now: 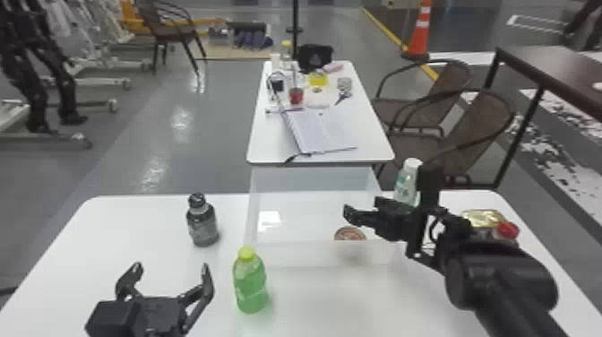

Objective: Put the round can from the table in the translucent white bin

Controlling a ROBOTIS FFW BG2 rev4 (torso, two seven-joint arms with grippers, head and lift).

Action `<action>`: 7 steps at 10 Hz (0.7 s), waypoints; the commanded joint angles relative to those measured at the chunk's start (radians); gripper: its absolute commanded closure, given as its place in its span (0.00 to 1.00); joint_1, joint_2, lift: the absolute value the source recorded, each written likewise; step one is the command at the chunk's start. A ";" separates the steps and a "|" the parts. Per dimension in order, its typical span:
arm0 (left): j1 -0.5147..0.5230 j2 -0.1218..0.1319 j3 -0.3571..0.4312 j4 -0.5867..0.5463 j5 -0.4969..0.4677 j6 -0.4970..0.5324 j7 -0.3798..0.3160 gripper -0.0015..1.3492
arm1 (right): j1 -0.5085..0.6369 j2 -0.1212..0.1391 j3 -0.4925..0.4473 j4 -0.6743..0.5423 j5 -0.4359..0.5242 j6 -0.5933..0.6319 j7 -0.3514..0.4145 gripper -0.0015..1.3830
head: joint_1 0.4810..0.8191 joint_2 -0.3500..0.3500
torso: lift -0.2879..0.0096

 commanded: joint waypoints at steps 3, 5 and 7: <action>0.002 -0.003 0.003 -0.001 0.001 -0.009 0.000 0.10 | 0.175 0.002 -0.037 -0.349 0.005 -0.005 -0.178 0.08 | 0.20 0.50 | 0.63; 0.005 -0.003 0.004 -0.001 0.004 -0.015 0.000 0.10 | 0.298 0.002 -0.047 -0.539 0.001 -0.009 -0.298 0.08 | 0.20 0.50 | 0.63; 0.005 -0.003 0.004 -0.001 0.007 -0.020 0.000 0.09 | 0.422 -0.005 -0.050 -0.669 0.011 -0.034 -0.346 0.08 | 0.20 0.50 | 0.63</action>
